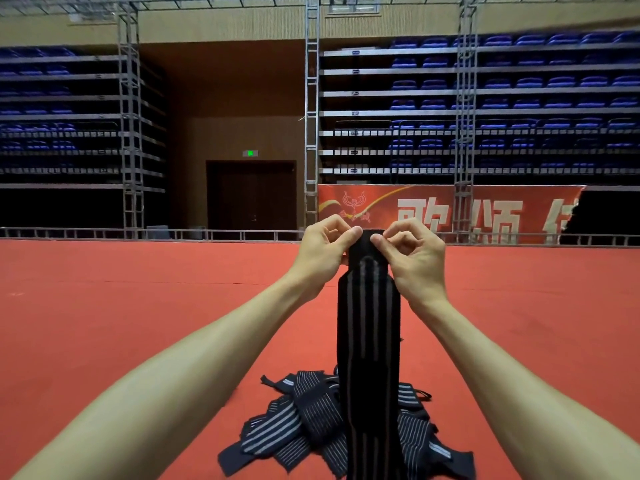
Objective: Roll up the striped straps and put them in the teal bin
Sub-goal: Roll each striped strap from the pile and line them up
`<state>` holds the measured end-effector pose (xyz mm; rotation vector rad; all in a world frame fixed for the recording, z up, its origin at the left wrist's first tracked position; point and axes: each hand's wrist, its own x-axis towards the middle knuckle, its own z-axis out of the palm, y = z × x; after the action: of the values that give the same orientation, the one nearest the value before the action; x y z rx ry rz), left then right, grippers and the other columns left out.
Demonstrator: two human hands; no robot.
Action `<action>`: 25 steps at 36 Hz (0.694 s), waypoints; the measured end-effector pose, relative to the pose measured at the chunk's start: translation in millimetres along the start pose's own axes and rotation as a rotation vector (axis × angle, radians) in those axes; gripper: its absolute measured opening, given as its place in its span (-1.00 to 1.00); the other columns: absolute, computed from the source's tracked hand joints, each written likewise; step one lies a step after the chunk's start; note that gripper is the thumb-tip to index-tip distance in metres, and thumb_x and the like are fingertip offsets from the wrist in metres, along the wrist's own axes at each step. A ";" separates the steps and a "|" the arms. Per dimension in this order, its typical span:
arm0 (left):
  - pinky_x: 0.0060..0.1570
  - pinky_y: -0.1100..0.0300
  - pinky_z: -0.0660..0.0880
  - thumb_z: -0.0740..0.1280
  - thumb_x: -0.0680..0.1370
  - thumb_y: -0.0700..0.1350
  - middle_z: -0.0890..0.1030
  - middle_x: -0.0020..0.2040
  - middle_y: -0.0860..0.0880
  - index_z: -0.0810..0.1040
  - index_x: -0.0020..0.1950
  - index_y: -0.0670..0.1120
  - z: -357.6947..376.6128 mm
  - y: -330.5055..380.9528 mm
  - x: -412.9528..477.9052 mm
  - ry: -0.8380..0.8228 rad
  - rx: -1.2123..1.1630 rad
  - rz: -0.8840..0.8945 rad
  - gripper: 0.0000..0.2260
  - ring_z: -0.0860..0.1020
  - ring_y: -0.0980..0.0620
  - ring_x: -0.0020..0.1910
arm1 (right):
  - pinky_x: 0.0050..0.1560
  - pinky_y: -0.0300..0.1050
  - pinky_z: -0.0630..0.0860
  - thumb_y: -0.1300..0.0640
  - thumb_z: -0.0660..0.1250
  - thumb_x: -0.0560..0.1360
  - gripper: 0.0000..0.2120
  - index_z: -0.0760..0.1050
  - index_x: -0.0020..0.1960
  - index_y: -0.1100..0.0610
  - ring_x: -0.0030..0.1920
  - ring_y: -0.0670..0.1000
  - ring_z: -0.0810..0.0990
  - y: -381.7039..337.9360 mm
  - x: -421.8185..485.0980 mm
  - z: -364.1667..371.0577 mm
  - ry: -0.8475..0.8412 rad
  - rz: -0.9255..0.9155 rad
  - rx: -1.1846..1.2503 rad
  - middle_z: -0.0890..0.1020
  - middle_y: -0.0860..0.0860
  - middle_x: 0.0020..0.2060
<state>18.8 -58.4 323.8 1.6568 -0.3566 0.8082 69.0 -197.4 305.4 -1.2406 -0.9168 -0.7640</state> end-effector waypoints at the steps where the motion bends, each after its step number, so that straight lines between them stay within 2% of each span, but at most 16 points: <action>1: -0.16 -0.01 0.52 0.31 0.62 -0.21 0.57 -0.28 -0.13 0.45 -0.25 -0.13 0.4 -1.6 1.3 0.015 -0.006 0.003 -0.76 0.54 -0.07 -0.24 | -0.23 -0.07 0.54 0.31 0.46 0.47 -0.79 0.49 -0.14 0.05 -0.32 -0.01 0.59 -0.9 -0.3 -0.1 -0.025 0.011 0.022 0.59 0.07 -0.37; 3: -0.15 -0.05 0.46 0.33 0.61 -0.18 0.52 -0.26 -0.16 0.45 -0.29 -0.07 1.2 -4.5 4.7 0.064 -0.018 0.018 -0.73 0.48 -0.08 -0.23 | -0.19 -0.10 0.59 0.28 0.42 0.51 -0.77 0.49 -0.01 -0.02 -0.20 0.00 0.66 -4.6 -2.6 -0.5 -0.117 0.053 0.095 0.64 -0.04 -0.23; 5: -0.14 -0.06 0.43 0.34 0.60 -0.15 0.49 -0.26 -0.16 0.45 -0.34 0.01 2.0 -5.7 7.4 0.116 -0.025 0.035 -0.69 0.43 -0.07 -0.22 | -0.20 -0.12 0.60 0.26 0.37 0.55 -0.71 0.46 0.10 -0.11 -0.13 0.01 0.68 -5.1 -6.2 -1.8 -0.222 0.063 0.115 0.63 -0.02 -0.04; 8: -0.12 -0.04 0.43 0.33 0.61 -0.15 0.50 -0.26 -0.16 0.46 -0.32 -0.01 5.0 -4.2 8.3 0.132 -0.060 0.044 -0.71 0.45 -0.07 -0.21 | -0.09 -0.10 0.62 0.27 0.33 0.57 -0.62 0.39 0.18 -0.17 -0.11 0.01 0.66 0.1 -10.5 -1.2 -0.319 0.027 0.038 0.56 -0.08 0.05; 11: -0.18 0.09 0.54 0.28 0.64 -0.17 0.59 -0.26 -0.10 0.50 -0.23 -0.10 12.7 -1.6 5.8 0.083 -0.192 0.006 -0.77 0.57 -0.01 -0.25 | 0.10 -0.03 0.57 0.32 0.27 0.58 -0.66 0.37 0.17 -0.10 0.04 -0.01 0.59 4.6 -11.9 2.9 -0.298 -0.021 0.001 0.53 -0.09 0.07; 13: -0.21 0.15 0.56 0.27 0.64 -0.16 0.61 -0.23 -0.08 0.52 -0.15 -0.11 17.2 -0.1 3.3 0.048 -0.222 -0.003 -0.82 0.60 0.01 -0.26 | 0.08 -0.09 0.55 0.37 0.26 0.57 -0.71 0.39 0.12 0.00 0.02 -0.13 0.56 3.9 -11.0 5.7 -0.253 -0.030 -0.002 0.53 -0.10 0.03; 16: 0.03 0.11 0.52 0.33 0.61 -0.08 0.59 -0.09 -0.07 0.50 0.02 -0.03 16.0 -9.4 1.9 0.001 -0.088 0.012 -0.96 0.57 0.01 -0.08 | 0.07 -0.15 0.50 0.37 0.29 0.57 -0.80 0.43 0.05 0.09 -0.03 -0.21 0.53 5.2 -6.3 5.1 -0.180 -0.032 -0.030 0.54 -0.11 -0.05; 19: 0.21 0.10 0.51 0.40 0.48 0.03 0.58 0.16 -0.07 0.43 0.22 0.05 11.0 -28.6 -8.7 -0.215 0.066 -0.080 -0.66 0.57 0.02 0.17 | -0.01 -0.27 0.45 0.37 0.30 0.55 -0.87 0.47 0.00 0.16 -0.12 -0.25 0.50 8.6 2.1 -0.5 -0.081 -0.020 -0.060 0.55 -0.12 -0.13; 21: 0.24 0.11 0.49 0.36 0.54 -0.08 0.55 0.22 -0.03 0.39 0.26 0.07 14.1 -40.5 -19.9 -0.321 0.020 -0.148 -0.67 0.55 0.09 0.22 | -0.06 -0.34 0.42 0.37 0.30 0.55 -0.89 0.49 -0.02 0.18 -0.16 -0.26 0.50 9.5 5.6 -3.5 -0.033 -0.004 -0.064 0.56 -0.11 -0.16; 23: 0.25 0.12 0.48 0.29 0.61 -0.23 0.54 0.23 -0.05 0.38 0.27 0.03 19.1 -47.6 -26.5 -0.296 0.023 -0.128 -0.71 0.53 0.11 0.22 | -0.10 -0.37 0.41 0.35 0.31 0.55 -0.92 0.50 -0.04 0.19 -0.17 -0.28 0.51 10.1 5.4 -3.9 -0.036 0.009 -0.077 0.56 -0.11 -0.17; 25: 0.21 0.17 0.49 0.26 0.62 -0.28 0.55 0.19 -0.05 0.38 0.26 -0.04 22.1 -52.2 -25.6 -0.228 0.052 -0.082 -0.74 0.54 0.14 0.18 | -0.12 -0.41 0.40 0.33 0.33 0.55 -0.94 0.52 -0.01 0.20 -0.17 -0.31 0.52 10.8 3.7 -3.7 -0.070 0.024 -0.077 0.56 -0.13 -0.15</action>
<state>40.3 -70.9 266.8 1.8063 -0.4261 0.5726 80.7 -199.1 303.6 -1.3511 -0.9348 -0.7471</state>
